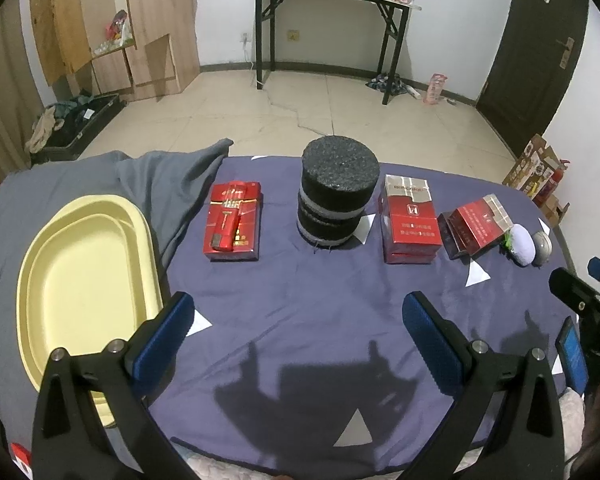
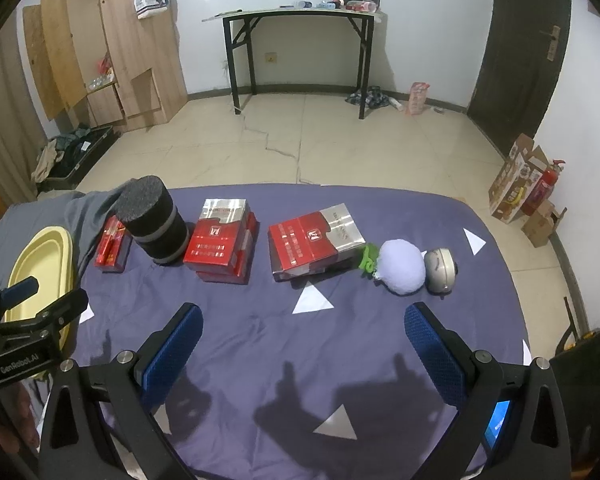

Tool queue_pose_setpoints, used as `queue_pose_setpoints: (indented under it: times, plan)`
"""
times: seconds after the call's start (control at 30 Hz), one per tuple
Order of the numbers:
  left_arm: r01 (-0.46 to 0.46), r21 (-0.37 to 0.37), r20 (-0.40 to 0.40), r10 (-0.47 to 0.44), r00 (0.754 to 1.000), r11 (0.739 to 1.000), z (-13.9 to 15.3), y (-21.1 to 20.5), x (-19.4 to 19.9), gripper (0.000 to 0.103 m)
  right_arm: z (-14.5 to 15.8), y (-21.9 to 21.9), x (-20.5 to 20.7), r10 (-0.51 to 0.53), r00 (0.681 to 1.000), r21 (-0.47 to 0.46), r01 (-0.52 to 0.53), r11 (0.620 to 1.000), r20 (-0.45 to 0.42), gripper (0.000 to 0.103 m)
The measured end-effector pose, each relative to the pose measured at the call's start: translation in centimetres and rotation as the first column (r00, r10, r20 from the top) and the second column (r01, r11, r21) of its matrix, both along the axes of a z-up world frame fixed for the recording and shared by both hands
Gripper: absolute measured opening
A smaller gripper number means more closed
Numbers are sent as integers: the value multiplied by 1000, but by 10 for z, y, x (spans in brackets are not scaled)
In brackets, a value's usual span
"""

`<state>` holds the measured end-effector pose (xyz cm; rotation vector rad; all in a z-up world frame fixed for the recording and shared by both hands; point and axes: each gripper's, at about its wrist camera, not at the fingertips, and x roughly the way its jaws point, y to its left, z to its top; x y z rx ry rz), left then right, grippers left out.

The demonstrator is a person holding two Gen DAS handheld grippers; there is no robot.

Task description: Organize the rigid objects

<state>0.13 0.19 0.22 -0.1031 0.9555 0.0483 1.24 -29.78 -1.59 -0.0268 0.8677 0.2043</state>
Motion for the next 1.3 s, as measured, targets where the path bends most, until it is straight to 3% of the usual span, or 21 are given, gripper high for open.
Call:
queue_pose_setpoints:
  times: [0.47,0.63,0.73,0.8,0.87,0.97,1.13,1.3]
  plan:
    - [-5,-44,-14,4,1000,999,-4,25,7,103,-9,-9,7,2,999,29,-1,1000,-42,103]
    - [26,-65,7,-25,1000,998,7,22,34,103,-18,-43,16,-40,998,94,44,995,-48,103]
    - [106,-52,34,-104,994,993,10,8,60,103,-28,-95,30,-163,983,168,175,970,-82,103]
    - [129,-35,2,-129,992,991,6,2,86,103,-41,-134,44,-240,959,235,270,934,-149,103]
    - [140,-48,-25,-142,990,989,2,-1,103,103,-56,-164,61,-282,933,284,339,897,-223,103]
    - [148,-52,-44,-150,988,988,-2,-9,123,103,-72,-187,81,-298,916,311,376,873,-271,103]
    - [136,-63,-85,-141,986,989,-10,-20,148,103,-82,-181,103,-283,928,253,342,905,-244,97]
    - [145,-72,-147,-155,977,987,-25,-28,158,102,-96,-172,117,-252,931,273,323,906,-263,92]
